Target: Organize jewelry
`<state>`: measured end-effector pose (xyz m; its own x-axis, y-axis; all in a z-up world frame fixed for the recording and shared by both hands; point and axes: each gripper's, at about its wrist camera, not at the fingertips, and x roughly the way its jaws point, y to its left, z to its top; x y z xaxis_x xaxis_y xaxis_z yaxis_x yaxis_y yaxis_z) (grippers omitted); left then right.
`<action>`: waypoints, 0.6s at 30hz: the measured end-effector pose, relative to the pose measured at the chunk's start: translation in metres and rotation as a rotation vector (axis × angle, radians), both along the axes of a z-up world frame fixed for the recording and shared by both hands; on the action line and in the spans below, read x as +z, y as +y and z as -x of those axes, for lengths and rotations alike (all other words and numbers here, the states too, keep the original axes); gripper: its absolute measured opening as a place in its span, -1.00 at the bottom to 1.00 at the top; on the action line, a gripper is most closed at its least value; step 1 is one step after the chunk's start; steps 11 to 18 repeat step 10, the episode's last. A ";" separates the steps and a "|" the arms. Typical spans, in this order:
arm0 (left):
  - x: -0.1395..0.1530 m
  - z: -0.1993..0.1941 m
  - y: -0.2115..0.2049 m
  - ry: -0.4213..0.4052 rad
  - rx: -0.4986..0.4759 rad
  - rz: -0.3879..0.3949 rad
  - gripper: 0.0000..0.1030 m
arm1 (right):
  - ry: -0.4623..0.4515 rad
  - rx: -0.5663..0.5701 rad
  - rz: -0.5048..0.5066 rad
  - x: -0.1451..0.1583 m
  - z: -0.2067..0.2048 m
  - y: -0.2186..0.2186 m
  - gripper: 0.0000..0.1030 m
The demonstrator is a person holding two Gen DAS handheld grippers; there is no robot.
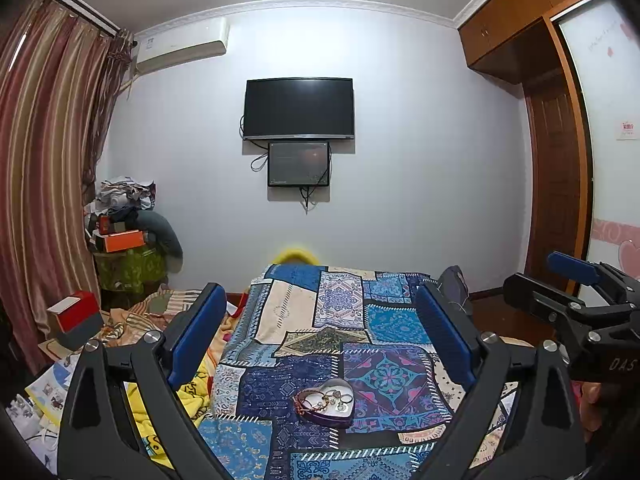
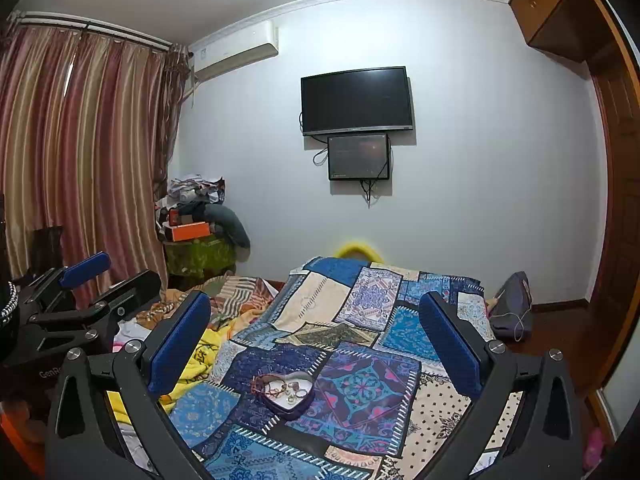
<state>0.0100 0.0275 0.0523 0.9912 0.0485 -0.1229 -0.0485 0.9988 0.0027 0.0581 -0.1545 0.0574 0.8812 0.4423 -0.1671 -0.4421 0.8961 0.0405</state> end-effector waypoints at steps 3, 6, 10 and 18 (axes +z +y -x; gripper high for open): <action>-0.001 -0.002 0.000 0.004 0.003 0.002 0.86 | 0.003 0.003 0.000 0.000 -0.001 0.000 1.00; -0.001 -0.004 0.002 0.008 0.001 0.009 0.86 | 0.005 0.001 0.000 0.000 -0.002 0.000 1.00; -0.002 -0.006 0.004 0.011 0.004 0.015 0.86 | 0.011 0.001 0.000 -0.002 -0.004 0.000 1.00; -0.002 -0.006 0.004 0.011 0.004 0.015 0.86 | 0.011 0.001 0.000 -0.002 -0.004 0.000 1.00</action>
